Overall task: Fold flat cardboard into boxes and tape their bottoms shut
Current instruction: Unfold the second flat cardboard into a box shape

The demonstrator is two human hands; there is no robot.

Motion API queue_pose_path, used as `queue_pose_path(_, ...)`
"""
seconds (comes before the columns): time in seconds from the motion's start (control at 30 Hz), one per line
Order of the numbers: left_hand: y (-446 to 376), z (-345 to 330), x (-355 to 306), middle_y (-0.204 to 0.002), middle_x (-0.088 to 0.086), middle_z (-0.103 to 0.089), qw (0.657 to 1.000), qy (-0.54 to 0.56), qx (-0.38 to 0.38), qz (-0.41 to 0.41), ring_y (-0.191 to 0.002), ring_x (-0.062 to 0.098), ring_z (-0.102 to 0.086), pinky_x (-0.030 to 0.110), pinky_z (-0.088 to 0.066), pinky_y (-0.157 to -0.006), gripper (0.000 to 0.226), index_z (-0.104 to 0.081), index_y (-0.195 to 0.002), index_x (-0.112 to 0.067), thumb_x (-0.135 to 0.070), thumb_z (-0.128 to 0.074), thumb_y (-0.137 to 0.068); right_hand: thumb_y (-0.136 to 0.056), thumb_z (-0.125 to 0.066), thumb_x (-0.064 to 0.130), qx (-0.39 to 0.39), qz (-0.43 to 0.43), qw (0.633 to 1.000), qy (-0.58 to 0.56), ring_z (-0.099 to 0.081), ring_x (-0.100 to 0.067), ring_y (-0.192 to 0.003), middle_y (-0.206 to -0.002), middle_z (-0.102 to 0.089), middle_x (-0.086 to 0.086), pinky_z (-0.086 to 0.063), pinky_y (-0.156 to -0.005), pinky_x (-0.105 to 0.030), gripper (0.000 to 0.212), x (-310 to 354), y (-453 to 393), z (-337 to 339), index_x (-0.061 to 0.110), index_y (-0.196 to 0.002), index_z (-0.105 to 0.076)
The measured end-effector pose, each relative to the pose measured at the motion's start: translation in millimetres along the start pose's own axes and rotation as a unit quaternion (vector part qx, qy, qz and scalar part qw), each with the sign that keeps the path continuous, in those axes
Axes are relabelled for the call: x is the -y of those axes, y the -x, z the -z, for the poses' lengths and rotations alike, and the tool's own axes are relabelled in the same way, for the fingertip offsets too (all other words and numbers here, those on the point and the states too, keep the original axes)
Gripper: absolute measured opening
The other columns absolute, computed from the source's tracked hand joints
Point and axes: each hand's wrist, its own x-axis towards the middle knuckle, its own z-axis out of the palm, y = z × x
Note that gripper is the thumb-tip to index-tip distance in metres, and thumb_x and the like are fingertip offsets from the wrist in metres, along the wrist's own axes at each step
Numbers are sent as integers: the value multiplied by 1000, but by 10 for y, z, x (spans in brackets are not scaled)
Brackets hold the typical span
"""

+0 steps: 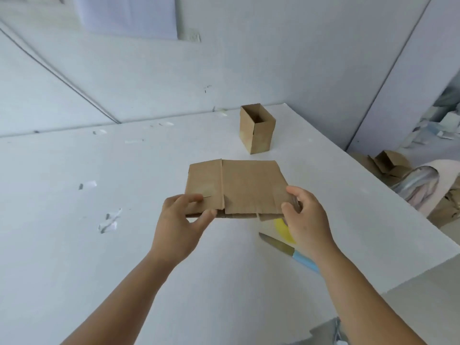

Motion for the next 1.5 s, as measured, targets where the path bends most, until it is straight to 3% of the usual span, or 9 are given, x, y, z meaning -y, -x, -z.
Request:
queue_pose_path(0.23, 258, -193, -320, -113, -7, -58, 986, 15, -120, 110, -84, 0, -57, 9, -37, -62, 39, -51, -113, -32, -37, -71, -79, -91, -52, 35, 121, 44, 991, -28, -50, -8, -115, -129, -54, 9, -36, -92, -24, 40, -129, -247, 210, 25, -129, -54)
queue_pose_path(0.37, 455, -180, -442, -107, -10, -60, 978, 16, -155, 138, -87, 0, -56, 10, -37, -62, 48, -47, -119, -30, -39, -71, -78, -86, -62, 31, 171, 70, 978, -92, -56, 5, -92, -102, -62, 16, -40, -75, -14, 21, -71, -211, 280, 44, -101, -55)
queue_pose_path(0.5, 574, -71, -544, -110, -6, -62, 980, 6, -144, 141, -92, 5, -59, 16, -40, -68, 50, -47, -125, -30, -42, -66, -80, -86, -63, 29, 172, 82, 974, -120, -55, 9, -90, -100, -57, 23, -39, -70, -10, 42, 7, -170, 271, 29, -127, -52)
queue_pose_path(0.73, 755, 138, -636, -98, -3, -61, 979, -33, -133, 153, -83, 3, -57, 22, -39, -67, 50, -54, -124, -32, -57, -57, -81, -88, -62, 36, 187, 88, 954, -215, -56, 20, -85, -109, -60, 24, -40, -66, 0, 46, 150, -24, 245, 24, -130, -48)
queue_pose_path(0.9, 897, 157, -598, -66, -10, -41, 984, -45, -109, 134, -56, 4, -40, 19, -29, -53, 20, -62, -81, -39, -56, -54, -84, -90, -59, 32, 231, 91, 939, -236, -59, 13, -87, -104, -64, 25, -42, -79, -15, 33, 147, 131, 193, 26, -122, -54)
queue_pose_path(1.0, 958, 115, -520, -65, -8, -43, 984, -76, -108, 118, -58, 5, -43, 16, -26, -51, 36, -49, -53, -34, -46, -60, -85, -92, -58, 26, 275, 97, 926, -238, -59, 13, -91, -97, -65, 27, -42, -80, -14, 23, 87, 213, 166, 28, -114, -54)
queue_pose_path(1.17, 1043, 40, -366, -89, -7, -60, 987, -41, -114, 103, -84, 4, -58, 14, -41, -68, 14, -62, -93, -36, -24, -63, -88, -86, -57, 13, 289, 138, 919, -230, -52, -3, -122, -132, -57, 10, -35, -111, -37, 52, -12, 337, 90, 20, -136, -46)
queue_pose_path(1.27, 1091, 44, -335, -105, -19, -57, 988, -9, -138, 76, -85, -6, -62, 3, -43, -68, 58, -41, -134, -45, -16, -62, -89, -89, -57, 3, 250, 143, 930, -226, -49, -6, -126, -139, -50, 10, -38, -110, -36, 60, -58, 384, 38, 27, -141, -39)
queue_pose_path(1.5, 1158, 143, -277, -105, -26, -45, 991, -89, -102, -15, -87, -9, -56, 21, -52, -74, 49, -48, -132, -42, -19, -60, -91, -83, -64, -3, 152, 240, 940, -188, -50, -2, -116, -121, -48, 17, -46, -94, -21, 41, -39, 442, 1, 36, -93, -56)
